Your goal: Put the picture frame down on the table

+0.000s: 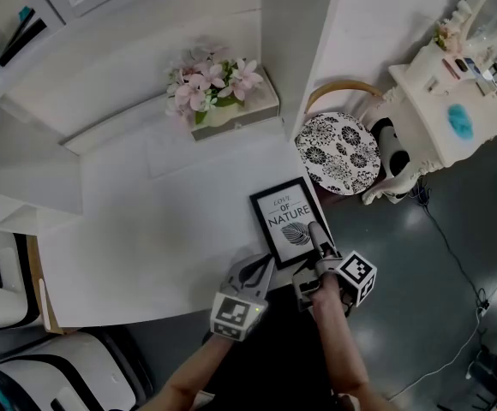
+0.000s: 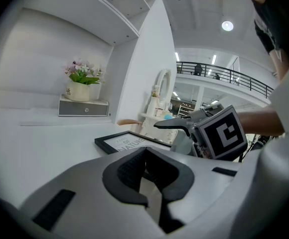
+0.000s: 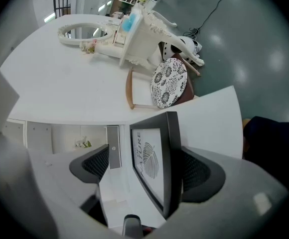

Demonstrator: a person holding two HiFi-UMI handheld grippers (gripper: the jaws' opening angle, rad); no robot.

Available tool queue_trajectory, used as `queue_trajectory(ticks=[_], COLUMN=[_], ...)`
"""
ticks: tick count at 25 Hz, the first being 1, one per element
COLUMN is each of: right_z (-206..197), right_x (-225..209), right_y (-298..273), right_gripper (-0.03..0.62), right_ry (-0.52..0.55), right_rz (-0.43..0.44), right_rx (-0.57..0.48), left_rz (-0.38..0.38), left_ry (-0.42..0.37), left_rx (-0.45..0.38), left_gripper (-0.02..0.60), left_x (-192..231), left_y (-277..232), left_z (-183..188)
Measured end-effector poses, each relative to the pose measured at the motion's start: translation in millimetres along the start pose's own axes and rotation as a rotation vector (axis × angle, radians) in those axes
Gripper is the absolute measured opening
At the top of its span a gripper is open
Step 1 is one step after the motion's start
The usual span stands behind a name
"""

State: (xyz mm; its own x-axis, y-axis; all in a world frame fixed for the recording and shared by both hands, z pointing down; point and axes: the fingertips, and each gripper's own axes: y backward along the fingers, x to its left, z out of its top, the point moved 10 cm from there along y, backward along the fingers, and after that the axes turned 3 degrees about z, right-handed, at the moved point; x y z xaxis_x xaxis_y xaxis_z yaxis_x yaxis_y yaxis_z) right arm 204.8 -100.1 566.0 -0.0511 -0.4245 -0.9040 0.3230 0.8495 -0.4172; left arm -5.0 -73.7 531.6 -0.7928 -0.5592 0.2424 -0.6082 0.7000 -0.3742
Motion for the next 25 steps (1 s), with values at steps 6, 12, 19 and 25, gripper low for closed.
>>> queue_trajectory(ticks=[6, 12, 19, 25], right_z=[-1, -2, -3, -4], right_x=[-3, -4, -6, -5], right_y=[4, 7, 10, 13], right_gripper=[0.425, 0.425, 0.425, 0.425], right_ry=[-0.006, -0.007, -0.022, -0.023], right_rz=[-0.010, -0.011, -0.012, -0.022], right_rx=[0.003, -0.003, -0.009, -0.017], left_rz=[-0.002, 0.003, -0.002, -0.011], left_ry=[0.001, 0.000, -0.002, -0.006], left_rx=[-0.001, -0.004, 0.000, 0.003], left_gripper=[0.012, 0.011, 0.012, 0.012], left_x=[-2, -2, -1, -1], left_y=[1, 4, 2, 0], left_z=[-2, -2, -3, -4])
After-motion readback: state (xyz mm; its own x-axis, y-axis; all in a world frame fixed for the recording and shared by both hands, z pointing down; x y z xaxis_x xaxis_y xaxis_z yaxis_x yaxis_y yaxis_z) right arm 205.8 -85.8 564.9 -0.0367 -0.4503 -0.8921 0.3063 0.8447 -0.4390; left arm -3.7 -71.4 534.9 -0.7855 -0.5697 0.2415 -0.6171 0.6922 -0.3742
